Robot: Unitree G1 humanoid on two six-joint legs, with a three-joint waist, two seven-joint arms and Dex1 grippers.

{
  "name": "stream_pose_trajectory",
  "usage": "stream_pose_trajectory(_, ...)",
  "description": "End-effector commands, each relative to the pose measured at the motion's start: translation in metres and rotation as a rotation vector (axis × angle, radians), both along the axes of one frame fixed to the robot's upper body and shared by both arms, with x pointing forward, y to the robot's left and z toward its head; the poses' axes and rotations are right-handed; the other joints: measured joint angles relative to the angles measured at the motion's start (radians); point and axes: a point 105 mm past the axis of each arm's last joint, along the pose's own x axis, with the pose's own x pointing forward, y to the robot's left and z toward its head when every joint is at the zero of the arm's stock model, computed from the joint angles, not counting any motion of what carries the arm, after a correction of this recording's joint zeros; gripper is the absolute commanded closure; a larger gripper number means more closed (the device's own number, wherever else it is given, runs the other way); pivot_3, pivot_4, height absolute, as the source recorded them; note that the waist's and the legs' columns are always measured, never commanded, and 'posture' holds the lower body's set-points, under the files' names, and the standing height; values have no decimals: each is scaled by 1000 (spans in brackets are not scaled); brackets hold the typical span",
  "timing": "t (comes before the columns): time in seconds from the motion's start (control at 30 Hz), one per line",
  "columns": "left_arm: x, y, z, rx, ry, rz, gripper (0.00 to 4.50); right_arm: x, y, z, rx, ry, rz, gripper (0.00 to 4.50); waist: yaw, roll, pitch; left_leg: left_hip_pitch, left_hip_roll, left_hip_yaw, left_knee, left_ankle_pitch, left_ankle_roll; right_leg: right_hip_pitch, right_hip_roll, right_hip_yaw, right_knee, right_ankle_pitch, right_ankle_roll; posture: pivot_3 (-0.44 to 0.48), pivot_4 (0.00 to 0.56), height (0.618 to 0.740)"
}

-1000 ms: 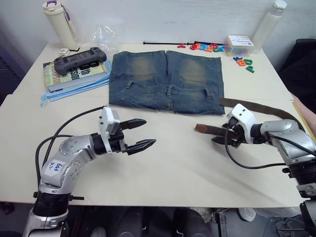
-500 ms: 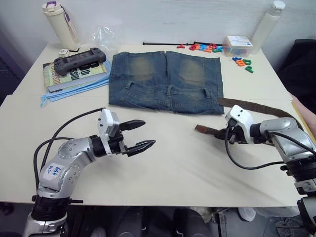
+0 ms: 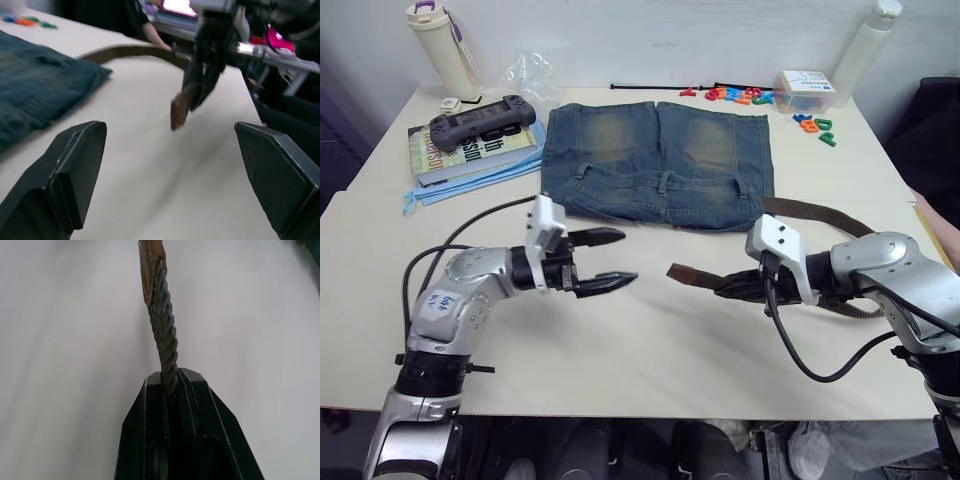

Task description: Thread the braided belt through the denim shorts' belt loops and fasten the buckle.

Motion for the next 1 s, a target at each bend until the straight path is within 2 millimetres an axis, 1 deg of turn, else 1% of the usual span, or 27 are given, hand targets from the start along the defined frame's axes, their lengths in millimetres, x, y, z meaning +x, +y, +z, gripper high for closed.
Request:
stream_pose_trajectory(0.03, -3, -11, 2, 26, -54, -80, 0, -7, 10, 8, -1, -33, 35, 4471, 0, 0, 0, 0, 0, 0, 0, 0, 0, 0, 0, 0, 0, 0, 0, 0, 150, 718)
stream_pose_trajectory(0.23, 3, -25, 5, 12, -64, -119, 0, -14, 17, 6, -11, -30, 47, 4471, -2, 0, 0, 0, 0, 0, 1, 0, 0, 0, 0, 0, 0, 0, 0, 0, 150, 718)
stream_pose_trajectory(0.4, 0, -28, 2, 12, -39, -145, 0, -15, 17, 4, -13, -30, 39, 4471, -4, 0, 0, 0, 0, 0, 1, 0, 1, 0, 0, 0, 1, 0, 0, 0, 150, 718)
stream_pose_trajectory(0.5, -3, -30, -2, 13, -22, -154, 809, -16, 18, 4, -10, -30, 36, 4500, -4, 0, 0, 0, 0, 0, 1, 0, 1, 0, 0, 0, 1, 0, 0, 0, 150, 718)
stream_pose_trajectory(0.53, -4, -31, -2, 11, -18, -153, 1236, -16, 18, 4, -11, -30, 37, 4500, -4, 0, 0, 0, 0, 0, 1, 0, 1, 1, 0, 0, 1, 0, 0, 0, 150, 718)
stream_pose_trajectory(0.6, -4, -32, -2, 8, -18, -153, 2232, -17, 18, 4, -11, -30, 37, 4500, -4, 0, 0, 0, 0, 0, 1, 0, 1, 1, 0, 0, 1, 0, 0, 0, 150, 718)
stream_pose_trajectory(0.63, -5, -33, -2, 8, -19, -155, 2641, -17, 19, 4, -11, -30, 38, 4500, -4, 0, 0, 0, 0, 0, 1, 0, 1, 1, 0, 0, 1, 0, 0, 0, 150, 718)
stream_pose_trajectory(0.67, -5, -33, -2, 9, -18, -159, 3238, -17, 19, 4, -11, -29, 39, 4500, -4, 0, 0, 0, 0, 0, 1, 0, 1, 1, 0, 0, 1, 0, 0, 0, 150, 718)
stream_pose_trajectory(0.7, -6, -34, -2, 9, -18, -162, 3551, -17, 19, 3, -10, -29, 40, 4500, -4, 0, 0, 0, 0, 0, 1, 0, 1, 1, 0, 0, 1, 0, 0, 0, 150, 718)
stream_pose_trajectory(0.73, -6, -34, -2, 11, -16, -163, 4051, -17, 19, 3, -10, -29, 40, 4500, -4, 0, 0, 0, 0, 0, 1, 0, 1, 0, 0, 0, 1, 0, 0, 0, 150, 718)
stream_pose_trajectory(0.77, -6, -34, -2, 12, -16, -163, 4445, -17, 19, 3, -10, -29, 41, 4500, -4, 0, 0, 0, 0, 0, 1, 0, 1, 0, 0, 0, 1, 0, 0, 0, 150, 718)
stream_pose_trajectory(0.93, -6, -33, -2, 12, -19, -160, 4445, -15, 20, 4, -10, -35, 39, 4500, -4, 0, 0, 0, 0, 0, 2, 0, 1, 1, 0, 0, 1, 0, 0, 0, 150, 718)
stream_pose_trajectory(1.0, -6, -33, -2, -1, -11, -150, 4445, -13, 21, 6, -8, -69, 42, 4500, -4, 0, 0, 0, 0, 0, 2, 0, 1, 1, 0, 0, 1, 0, 0, 0, 150, 718)
